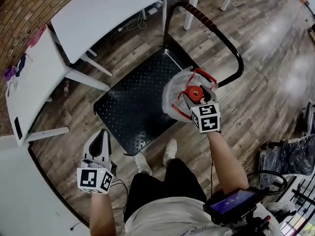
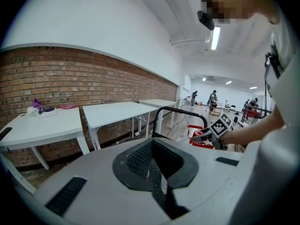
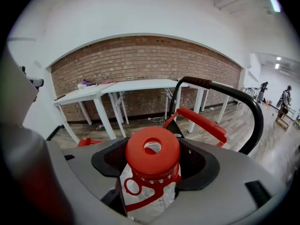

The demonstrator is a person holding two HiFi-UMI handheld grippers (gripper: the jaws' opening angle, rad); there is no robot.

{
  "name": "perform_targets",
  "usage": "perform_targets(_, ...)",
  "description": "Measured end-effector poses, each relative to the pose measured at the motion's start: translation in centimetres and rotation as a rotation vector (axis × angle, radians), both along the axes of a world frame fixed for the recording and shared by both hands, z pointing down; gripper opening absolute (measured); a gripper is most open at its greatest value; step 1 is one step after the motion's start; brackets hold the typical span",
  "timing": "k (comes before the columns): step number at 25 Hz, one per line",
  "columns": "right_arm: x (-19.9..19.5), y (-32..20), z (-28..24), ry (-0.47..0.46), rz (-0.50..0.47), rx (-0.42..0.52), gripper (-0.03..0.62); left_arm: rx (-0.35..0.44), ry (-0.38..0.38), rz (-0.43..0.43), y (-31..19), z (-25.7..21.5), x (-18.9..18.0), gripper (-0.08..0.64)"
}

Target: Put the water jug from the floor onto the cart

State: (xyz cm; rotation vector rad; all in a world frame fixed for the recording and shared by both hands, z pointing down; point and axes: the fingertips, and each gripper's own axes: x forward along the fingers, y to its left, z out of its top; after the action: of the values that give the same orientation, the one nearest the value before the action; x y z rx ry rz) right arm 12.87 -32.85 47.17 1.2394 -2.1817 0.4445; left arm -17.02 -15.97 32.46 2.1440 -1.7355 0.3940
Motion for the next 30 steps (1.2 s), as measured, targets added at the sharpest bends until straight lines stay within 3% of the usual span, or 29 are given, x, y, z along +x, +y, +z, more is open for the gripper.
perform_targets(10, 1.3, -2.4, 5.5, 0.017, 0.043, -0.064, 0.318, -0.046, -0.009, -0.053, 1.3, 1.5, -1.1, 0.000)
perform_targets(30, 1.3, -4.7, 10.0, 0.021, 0.090, -0.098, 0.318, -0.068, 0.005, -0.071, 1.6, 2.8, -0.9, 0.000)
